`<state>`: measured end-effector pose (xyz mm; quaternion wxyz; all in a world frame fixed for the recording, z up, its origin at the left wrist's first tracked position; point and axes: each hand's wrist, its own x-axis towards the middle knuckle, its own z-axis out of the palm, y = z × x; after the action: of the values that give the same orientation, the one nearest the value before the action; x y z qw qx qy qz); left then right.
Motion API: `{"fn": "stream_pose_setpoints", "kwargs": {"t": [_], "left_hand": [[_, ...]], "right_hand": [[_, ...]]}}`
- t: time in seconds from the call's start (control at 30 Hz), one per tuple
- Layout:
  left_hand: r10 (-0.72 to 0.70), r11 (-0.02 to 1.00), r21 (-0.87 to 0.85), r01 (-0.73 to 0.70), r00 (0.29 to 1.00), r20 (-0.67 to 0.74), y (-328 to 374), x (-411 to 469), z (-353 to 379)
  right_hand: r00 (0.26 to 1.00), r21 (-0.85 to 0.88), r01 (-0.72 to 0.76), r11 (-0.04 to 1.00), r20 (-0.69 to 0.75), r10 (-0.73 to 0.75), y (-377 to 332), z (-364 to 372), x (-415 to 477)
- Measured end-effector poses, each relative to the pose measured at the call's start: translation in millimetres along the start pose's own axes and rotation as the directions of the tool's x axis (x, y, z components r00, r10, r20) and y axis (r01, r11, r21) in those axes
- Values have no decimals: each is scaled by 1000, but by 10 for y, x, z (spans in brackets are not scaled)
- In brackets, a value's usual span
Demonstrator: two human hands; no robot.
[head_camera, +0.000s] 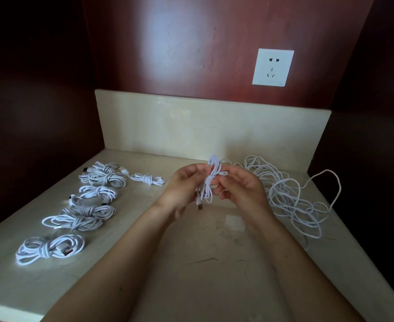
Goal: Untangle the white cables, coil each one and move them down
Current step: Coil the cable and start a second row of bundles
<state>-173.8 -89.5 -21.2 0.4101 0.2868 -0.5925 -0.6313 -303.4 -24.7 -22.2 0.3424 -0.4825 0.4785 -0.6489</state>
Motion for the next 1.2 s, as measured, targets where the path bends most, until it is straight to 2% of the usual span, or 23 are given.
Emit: {"fn": "stream_pose_setpoints", "kwargs": {"t": [0.27,0.47,0.6,0.77,0.93,1.03,1.2], "left_hand": [[-145,942,-284,181,979,142,12,3,2],[-165,898,-378,223,970,180,46,-8,-6],[-138,916,-350,197,973,187,49,-5,-8],[-128,945,-278,172,977,168,52,-15,-10],[-118,971,-189,146,981,154,25,-25,-9],[-112,971,-195,137,985,133,4,-27,10],[-78,982,-165,94,992,103,-35,-34,50]], "right_hand": [[995,-2,53,999,-84,-53,21,-14,2],[990,70,56,996,-130,-46,-23,-33,-18],[990,131,44,990,-142,-25,-50,-47,-14],[991,1,114,994,-75,-113,-38,-44,-8],[985,-58,166,984,-47,-169,-33,-59,2],[988,-3,146,989,-59,-146,-22,-67,-3],[993,185,43,982,-115,-22,-45,-99,-5]]}}
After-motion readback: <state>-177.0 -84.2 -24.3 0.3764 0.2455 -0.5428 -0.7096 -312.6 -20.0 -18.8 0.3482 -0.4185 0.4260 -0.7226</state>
